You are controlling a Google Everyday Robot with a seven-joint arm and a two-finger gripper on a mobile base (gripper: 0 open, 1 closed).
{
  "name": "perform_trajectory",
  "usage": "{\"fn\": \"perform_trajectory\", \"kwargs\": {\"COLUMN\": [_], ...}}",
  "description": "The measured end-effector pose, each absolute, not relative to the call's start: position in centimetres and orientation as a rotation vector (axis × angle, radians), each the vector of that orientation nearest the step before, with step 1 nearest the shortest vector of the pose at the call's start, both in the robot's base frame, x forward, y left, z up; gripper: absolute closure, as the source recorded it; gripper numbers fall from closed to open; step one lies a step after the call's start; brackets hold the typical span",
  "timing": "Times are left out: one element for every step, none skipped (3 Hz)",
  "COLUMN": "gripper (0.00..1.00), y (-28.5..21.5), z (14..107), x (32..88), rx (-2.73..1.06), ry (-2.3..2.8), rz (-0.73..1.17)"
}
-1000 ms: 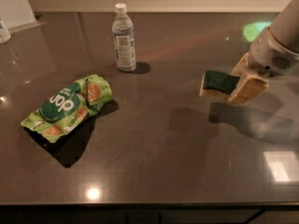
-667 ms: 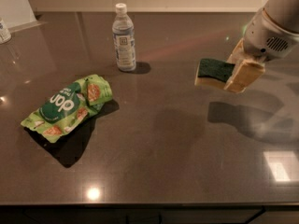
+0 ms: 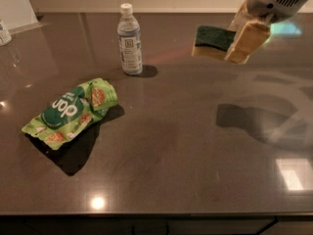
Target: Pick sponge
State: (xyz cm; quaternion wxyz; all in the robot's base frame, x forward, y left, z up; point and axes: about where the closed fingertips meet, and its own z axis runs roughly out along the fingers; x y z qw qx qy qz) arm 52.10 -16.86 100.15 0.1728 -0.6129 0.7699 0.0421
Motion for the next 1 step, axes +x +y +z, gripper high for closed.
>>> {"fn": "perform_trajectory", "kwargs": {"gripper": [1.0], "y": [-16.49], "z": [100.77], "x": [52.86], "rx": [-1.718], "ry": [2.156], "rz": [0.101]}}
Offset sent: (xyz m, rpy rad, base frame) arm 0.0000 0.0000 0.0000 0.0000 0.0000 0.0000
